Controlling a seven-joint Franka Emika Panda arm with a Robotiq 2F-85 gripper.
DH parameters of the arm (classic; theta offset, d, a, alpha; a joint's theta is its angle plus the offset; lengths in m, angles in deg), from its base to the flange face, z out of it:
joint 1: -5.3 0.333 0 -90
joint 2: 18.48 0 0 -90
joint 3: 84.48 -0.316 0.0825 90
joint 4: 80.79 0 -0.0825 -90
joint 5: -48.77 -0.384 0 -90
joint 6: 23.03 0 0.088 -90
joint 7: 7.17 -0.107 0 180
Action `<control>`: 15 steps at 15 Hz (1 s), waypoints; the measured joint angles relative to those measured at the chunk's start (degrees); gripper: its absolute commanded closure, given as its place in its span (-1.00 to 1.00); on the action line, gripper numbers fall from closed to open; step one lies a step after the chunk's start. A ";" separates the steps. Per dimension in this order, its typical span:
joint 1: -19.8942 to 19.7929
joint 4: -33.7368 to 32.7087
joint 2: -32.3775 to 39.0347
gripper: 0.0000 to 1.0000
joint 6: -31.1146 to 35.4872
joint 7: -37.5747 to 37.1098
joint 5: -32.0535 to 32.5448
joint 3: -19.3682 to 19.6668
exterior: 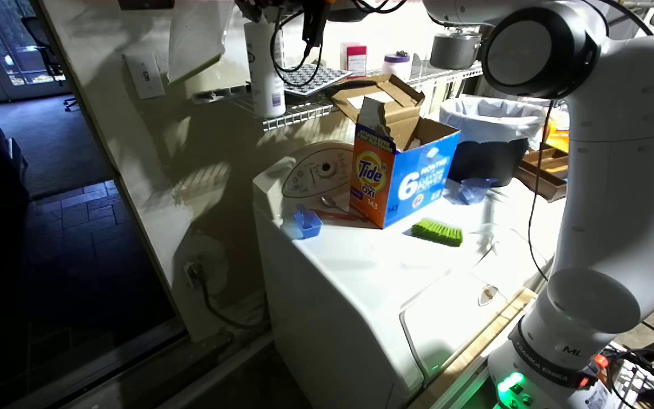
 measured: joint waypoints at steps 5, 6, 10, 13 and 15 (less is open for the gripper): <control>-0.04 -4.13 2.54 0.95 1.91 -3.41 -0.22 -0.15; -0.05 -4.79 2.91 0.95 2.20 -4.07 -0.24 -0.15; -0.08 -6.87 4.13 0.95 3.50 -5.82 -0.43 -0.29; -0.10 -8.11 4.88 0.95 4.49 -6.75 -0.49 -0.59; -0.11 -8.63 5.18 0.95 5.09 -7.29 -0.49 -0.77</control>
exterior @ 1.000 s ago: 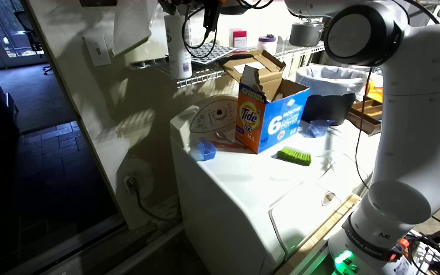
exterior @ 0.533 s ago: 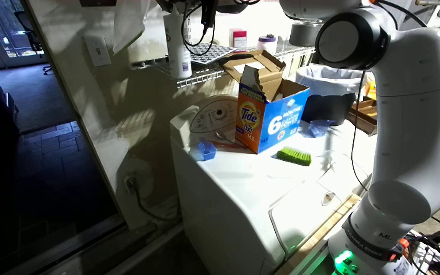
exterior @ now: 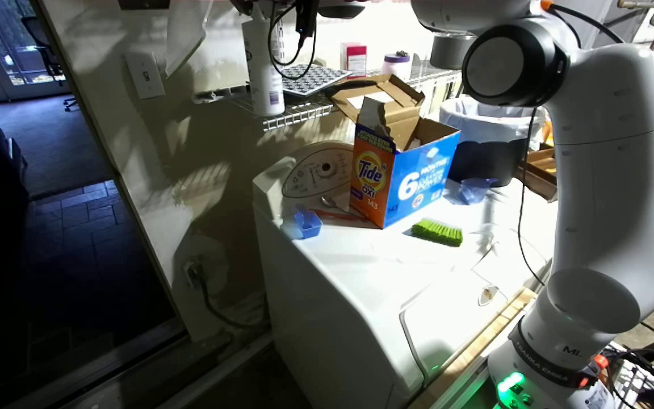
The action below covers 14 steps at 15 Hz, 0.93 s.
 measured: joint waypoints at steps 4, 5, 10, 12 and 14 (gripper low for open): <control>0.00 -0.60 0.28 0.95 1.39 -0.99 0.00 -0.26; 0.01 -0.76 0.35 0.95 1.65 -1.32 0.00 -0.32; -0.92 -1.53 0.52 0.95 1.93 -2.95 0.00 -0.38; -0.99 -1.53 0.51 0.95 1.92 -3.38 0.00 -0.43; -1.00 -1.53 0.51 0.95 1.92 -3.74 0.00 -0.44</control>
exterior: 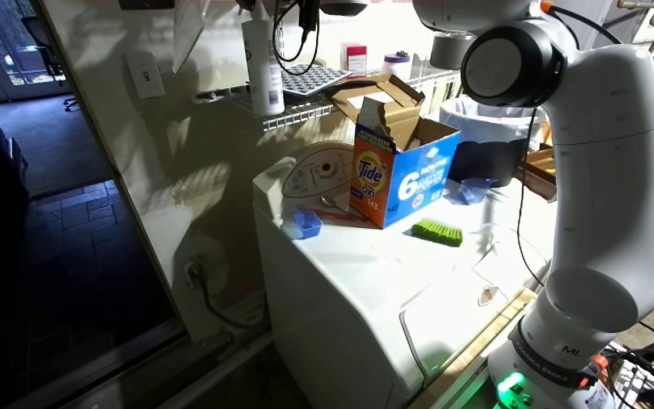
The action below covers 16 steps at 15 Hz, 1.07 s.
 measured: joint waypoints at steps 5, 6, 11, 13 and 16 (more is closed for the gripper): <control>0.08 0.09 -0.02 0.95 0.00 -0.25 0.00 -0.04; 0.12 0.24 -0.07 0.95 0.02 -0.24 0.00 -0.03; 0.52 0.62 -0.24 0.95 0.91 0.06 -0.02 -0.14; 0.65 0.62 -0.28 0.95 0.91 0.24 0.03 -0.14; 0.82 0.63 -0.51 0.95 0.91 0.32 0.34 -0.13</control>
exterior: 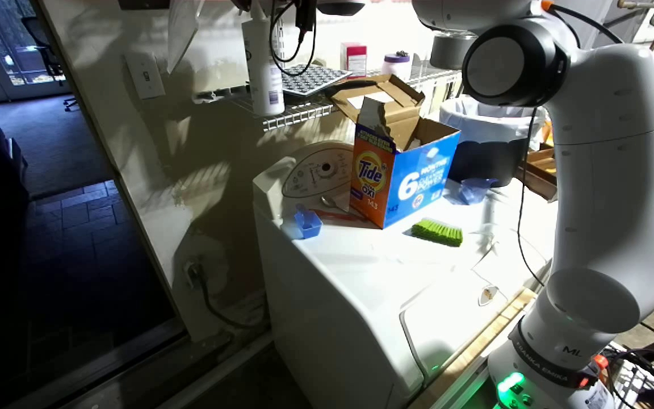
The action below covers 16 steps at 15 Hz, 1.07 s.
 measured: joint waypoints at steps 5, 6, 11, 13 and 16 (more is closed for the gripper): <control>0.10 1.72 -1.42 0.95 -0.01 0.36 0.39 0.06; 0.09 2.42 -1.87 0.95 -0.01 0.41 0.39 0.15; -0.09 6.47 -4.23 0.95 0.00 0.65 0.39 0.63; -0.13 7.71 -5.05 0.95 0.00 0.75 0.39 0.69; -0.21 8.91 -6.00 0.95 0.00 0.90 0.39 0.70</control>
